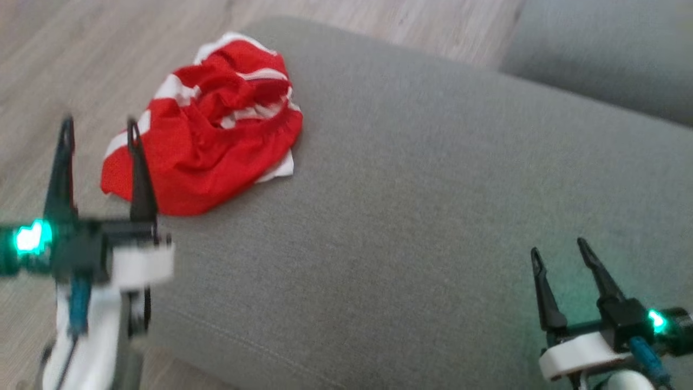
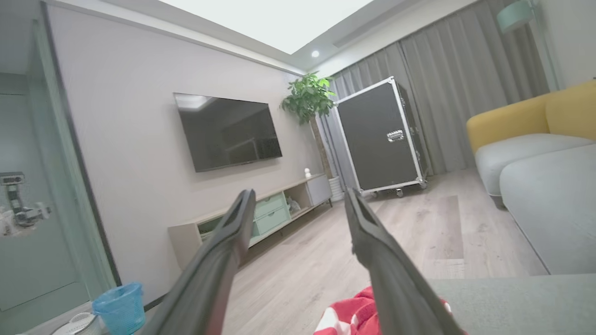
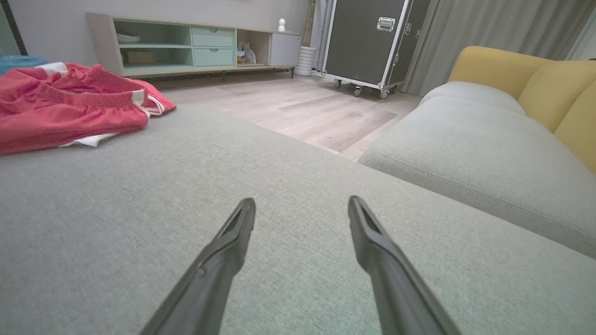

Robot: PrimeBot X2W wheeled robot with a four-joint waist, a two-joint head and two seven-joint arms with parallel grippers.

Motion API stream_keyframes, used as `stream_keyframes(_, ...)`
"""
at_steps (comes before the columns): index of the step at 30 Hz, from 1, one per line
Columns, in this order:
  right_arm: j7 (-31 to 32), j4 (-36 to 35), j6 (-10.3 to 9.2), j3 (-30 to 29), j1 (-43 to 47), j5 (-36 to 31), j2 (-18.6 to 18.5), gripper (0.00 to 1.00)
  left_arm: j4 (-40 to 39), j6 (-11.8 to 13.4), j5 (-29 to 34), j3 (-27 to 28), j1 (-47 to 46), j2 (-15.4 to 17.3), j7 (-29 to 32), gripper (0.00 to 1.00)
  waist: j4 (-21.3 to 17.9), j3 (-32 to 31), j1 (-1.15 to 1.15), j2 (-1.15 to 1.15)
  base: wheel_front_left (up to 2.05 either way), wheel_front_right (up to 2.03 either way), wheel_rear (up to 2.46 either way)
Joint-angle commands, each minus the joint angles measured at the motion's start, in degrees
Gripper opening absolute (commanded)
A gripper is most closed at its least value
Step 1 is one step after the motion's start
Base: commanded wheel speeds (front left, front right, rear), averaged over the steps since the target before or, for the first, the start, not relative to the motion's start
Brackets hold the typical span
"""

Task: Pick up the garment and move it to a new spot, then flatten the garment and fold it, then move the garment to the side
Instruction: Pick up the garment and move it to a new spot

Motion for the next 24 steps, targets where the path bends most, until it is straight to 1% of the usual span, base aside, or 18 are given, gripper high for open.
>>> stream_keyframes(1,-0.8,-2.3,-0.04,0.7,-2.7,-0.6,-1.5,1.0,0.3,-0.5,-0.5,2.1,-4.6,1.5,-0.2,1.0,-0.9,3.9,-0.02,0.0,0.0,0.0,0.0)
stream_keyframes(3,-0.8,-2.9,-0.04,0.2,-3.5,-1.4,-2.8,1.0,6.5,-1.6,-0.4,1.8,-10.3,2.4,-0.2,1.0,-1.4,5.8,-0.02,0.0,0.0,0.0,0.0)
stream_keyframes(6,-0.8,-3.8,-0.04,-0.3,-4.8,-2.2,-4.4,1.0,19.1,-4.0,-1.6,1.7,-19.4,3.0,0.0,1.0,-2.3,8.9,-0.02,0.0,0.0,0.0,0.0)
stream_keyframes(10,-0.8,-5.5,-0.04,-0.4,-6.6,-3.1,-6.2,1.0,35.4,-6.8,-3.9,2.3,-31.0,3.8,4.8,1.0,-3.6,13.4,-0.02,0.0,0.0,0.0,0.0)
stream_keyframes(14,-0.8,-6.6,-0.04,-1.0,-8.0,-3.7,-7.2,1.0,47.1,-9.0,-6.1,3.0,-39.7,3.8,9.4,1.0,-4.4,17.8,-0.02,0.0,0.0,0.0,0.0)
stream_keyframes(16,-0.8,-6.7,-0.04,-0.9,-8.3,-3.9,-7.3,1.0,52.3,-10.8,-7.4,3.2,-42.5,3.8,11.5,1.0,-4.9,19.2,-0.02,0.0,0.0,0.0,0.0)
stream_keyframes(17,-0.8,-6.9,-0.04,-1.1,-8.5,-4.0,-7.3,1.0,54.6,-11.4,-7.7,3.2,-43.5,3.8,12.5,1.0,-5.2,19.9,-0.02,0.0,0.0,0.0,0.0)
stream_keyframes(18,-0.8,-7.1,-0.04,-1.2,-8.8,-4.1,-7.4,1.0,56.8,-11.5,-7.9,3.2,-44.3,3.9,13.6,1.0,-5.4,20.6,-0.02,0.0,0.0,0.0,0.0)
stream_keyframes(22,-0.8,-7.7,-0.04,-1.3,-10.0,-4.3,-8.0,1.0,64.1,-9.5,-8.1,3.3,-46.1,4.1,17.1,1.0,-6.1,22.7,-0.02,0.0,0.0,0.0,0.0)
stream_keyframes(24,-0.8,-7.9,-0.04,-1.4,-10.5,-4.5,-8.2,1.0,66.5,-8.6,-8.1,3.2,-46.5,4.3,17.8,1.0,-6.4,23.4,-0.02,0.0,0.0,0.0,0.0)
